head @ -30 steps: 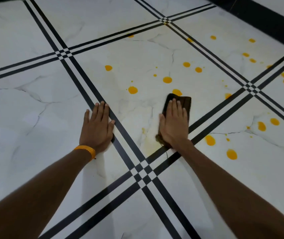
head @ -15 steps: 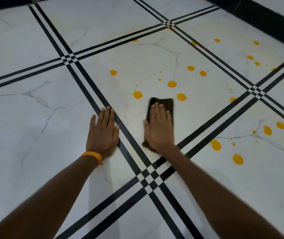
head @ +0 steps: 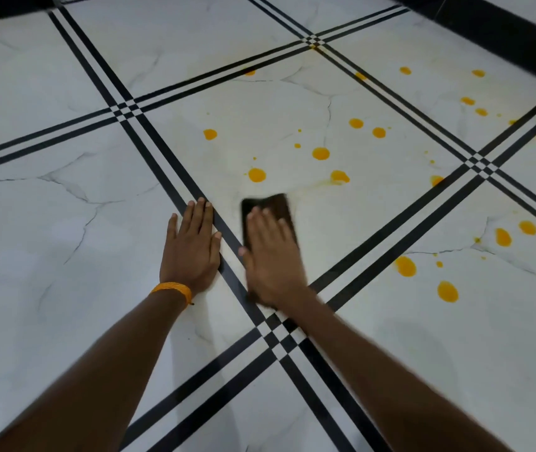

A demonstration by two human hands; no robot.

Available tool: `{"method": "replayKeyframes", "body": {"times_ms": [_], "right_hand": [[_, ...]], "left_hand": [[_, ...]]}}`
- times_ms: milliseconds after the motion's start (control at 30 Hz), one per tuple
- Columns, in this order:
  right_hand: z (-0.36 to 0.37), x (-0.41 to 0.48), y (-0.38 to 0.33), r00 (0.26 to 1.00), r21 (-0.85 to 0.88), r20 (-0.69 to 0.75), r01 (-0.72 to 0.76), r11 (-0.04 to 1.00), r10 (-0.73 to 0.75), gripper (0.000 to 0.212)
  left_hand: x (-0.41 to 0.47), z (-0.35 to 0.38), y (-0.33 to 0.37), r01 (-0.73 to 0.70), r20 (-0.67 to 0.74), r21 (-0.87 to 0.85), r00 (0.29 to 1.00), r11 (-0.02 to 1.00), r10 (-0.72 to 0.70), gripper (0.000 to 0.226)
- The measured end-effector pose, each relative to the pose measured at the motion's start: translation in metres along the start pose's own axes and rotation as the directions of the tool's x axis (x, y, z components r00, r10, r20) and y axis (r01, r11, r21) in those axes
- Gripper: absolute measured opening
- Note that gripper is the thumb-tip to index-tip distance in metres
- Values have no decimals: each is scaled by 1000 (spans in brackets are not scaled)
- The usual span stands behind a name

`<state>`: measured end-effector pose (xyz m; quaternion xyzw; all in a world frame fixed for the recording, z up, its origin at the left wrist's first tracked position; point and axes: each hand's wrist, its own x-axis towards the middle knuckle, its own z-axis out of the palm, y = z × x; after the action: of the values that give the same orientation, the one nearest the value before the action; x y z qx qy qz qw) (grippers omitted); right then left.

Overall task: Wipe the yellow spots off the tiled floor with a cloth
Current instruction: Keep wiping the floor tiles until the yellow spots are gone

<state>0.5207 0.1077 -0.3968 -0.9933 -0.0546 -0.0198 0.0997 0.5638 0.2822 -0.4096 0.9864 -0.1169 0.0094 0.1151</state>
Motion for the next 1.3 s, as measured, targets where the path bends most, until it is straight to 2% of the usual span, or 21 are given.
{"method": "replayKeyframes", "body": {"times_ms": [67,133,200,267,333,367,400,467,533,600,700,767,833,933,967,1000,1033,1133,1200,1233,1300], "right_hand": [[-4,-57,-13,972,39,74,219,975,-221,65],[-15,-87,26,971,53,91,218,974,-222,65],[-24,-78,89,998,3,40,54,999,-54,66],[-35,-46,147,985,-31,-10,-172,985,172,69],[-38,-16,164,951,-50,-24,-310,949,310,74],[-36,-13,157,947,-59,-33,-320,945,319,74],[-33,-17,143,961,-62,-20,-276,959,275,72],[-25,-53,114,998,-76,59,-34,997,39,67],[-30,-97,111,982,-61,116,156,986,-148,65],[-41,-123,145,989,-37,89,120,992,-117,63],[-50,-116,199,988,-41,0,-154,987,154,64],[-47,-97,202,964,-39,-44,-264,964,262,68],[-43,-97,186,971,-30,-45,-237,971,236,68],[-45,-150,189,999,-53,53,13,999,-10,63],[-52,-166,205,998,-50,55,37,998,-34,62],[-57,-174,225,999,-49,36,4,999,-2,62],[-61,-172,243,996,-50,11,-91,995,92,63],[-60,-120,274,909,-44,-60,-416,908,413,72],[-56,-79,255,879,-19,-103,-469,883,465,76],[-53,-73,239,902,-7,-91,-425,905,423,75],[-49,-98,213,982,-24,-1,-190,981,190,69]], "left_hand": [[2,-1,-2,-5,-1,-5,1000,1000,5,65],[-1,0,-1,-11,5,-6,1000,1000,11,65],[-1,0,1,-4,3,-11,1000,1000,4,64],[0,-1,0,-1,-5,-15,1000,1000,1,64],[3,-2,-4,0,-23,-16,1000,1000,0,63],[2,0,-3,-7,-19,-18,1000,1000,7,63],[1,0,-4,-11,-12,-12,1000,1000,10,63],[-2,2,-5,-8,-15,2,1000,1000,8,64],[0,1,-5,-9,-18,5,1000,1000,9,66],[0,-3,6,-19,-16,15,1000,1000,20,67],[-1,-5,44,-109,4,-24,994,994,109,68],[-2,4,83,-208,18,-90,977,974,210,73],[4,15,125,-301,58,-116,949,947,309,77],[22,26,166,-336,64,-106,937,936,344,81],[30,28,174,-333,69,-92,938,939,339,82],[35,31,178,-334,82,-68,937,940,339,82],[37,34,181,-344,92,-42,933,938,347,81],[40,44,183,-353,54,-2,934,936,353,75],[40,46,185,-364,57,-2,930,931,363,73],[41,46,185,-368,63,2,928,930,367,73],[40,46,183,-366,60,10,929,931,364,73]]}}
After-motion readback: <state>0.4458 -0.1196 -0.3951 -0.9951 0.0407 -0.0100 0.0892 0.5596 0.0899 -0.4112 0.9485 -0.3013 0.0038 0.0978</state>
